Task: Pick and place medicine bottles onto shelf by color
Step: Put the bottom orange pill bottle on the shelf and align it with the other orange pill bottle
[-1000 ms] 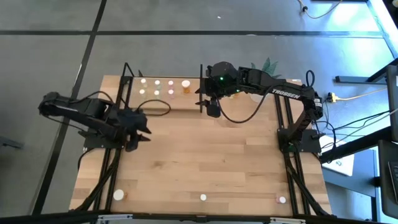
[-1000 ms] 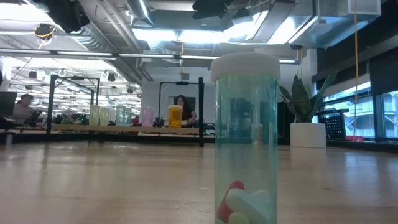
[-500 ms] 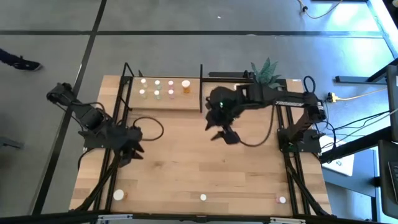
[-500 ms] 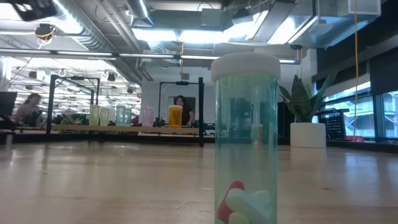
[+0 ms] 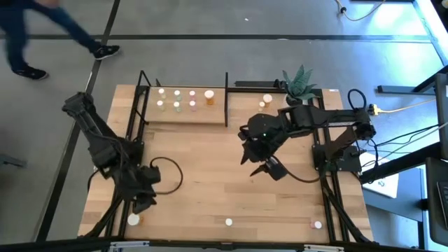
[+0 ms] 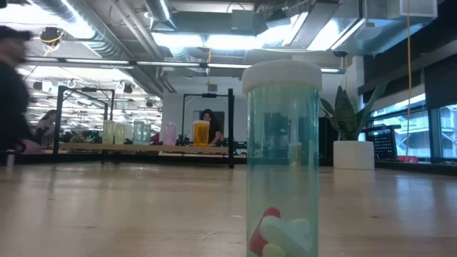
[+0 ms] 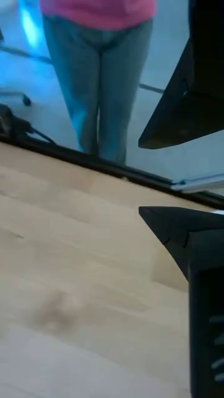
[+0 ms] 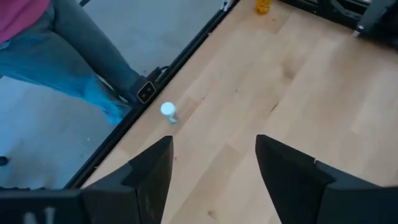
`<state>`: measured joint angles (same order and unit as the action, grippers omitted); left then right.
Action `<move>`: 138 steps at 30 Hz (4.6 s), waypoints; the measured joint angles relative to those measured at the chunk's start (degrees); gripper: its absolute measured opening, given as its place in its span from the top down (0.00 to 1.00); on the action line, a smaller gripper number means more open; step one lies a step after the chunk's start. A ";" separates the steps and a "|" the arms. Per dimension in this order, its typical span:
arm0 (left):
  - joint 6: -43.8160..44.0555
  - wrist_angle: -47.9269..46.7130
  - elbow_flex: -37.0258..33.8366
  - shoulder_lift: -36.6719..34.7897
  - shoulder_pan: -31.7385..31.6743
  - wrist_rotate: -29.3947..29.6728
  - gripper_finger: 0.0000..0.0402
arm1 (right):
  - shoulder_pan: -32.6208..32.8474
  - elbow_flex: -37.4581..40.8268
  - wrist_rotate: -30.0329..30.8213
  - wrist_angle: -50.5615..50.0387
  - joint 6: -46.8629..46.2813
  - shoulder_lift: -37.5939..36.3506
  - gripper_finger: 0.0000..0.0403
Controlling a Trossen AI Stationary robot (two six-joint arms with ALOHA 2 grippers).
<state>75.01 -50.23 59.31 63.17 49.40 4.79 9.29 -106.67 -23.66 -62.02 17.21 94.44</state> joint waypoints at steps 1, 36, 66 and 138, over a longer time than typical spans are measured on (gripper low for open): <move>1.02 -0.59 0.55 0.93 0.79 -0.30 0.62 | 0.33 0.00 0.00 0.01 0.00 -0.01 0.43; -1.71 -3.31 2.14 16.34 23.09 0.66 0.62 | 2.11 0.07 0.07 12.43 -1.70 0.30 0.43; -0.53 -3.64 0.06 16.34 23.07 4.20 0.62 | 2.11 0.07 0.07 12.50 -1.70 0.34 0.43; 7.43 1.84 -0.01 34.81 23.23 -2.51 0.15 | 2.09 0.07 0.07 12.50 -1.73 0.34 0.43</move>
<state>82.43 -48.39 59.31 97.97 72.63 2.28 11.38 -106.61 -23.59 -49.52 15.49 94.78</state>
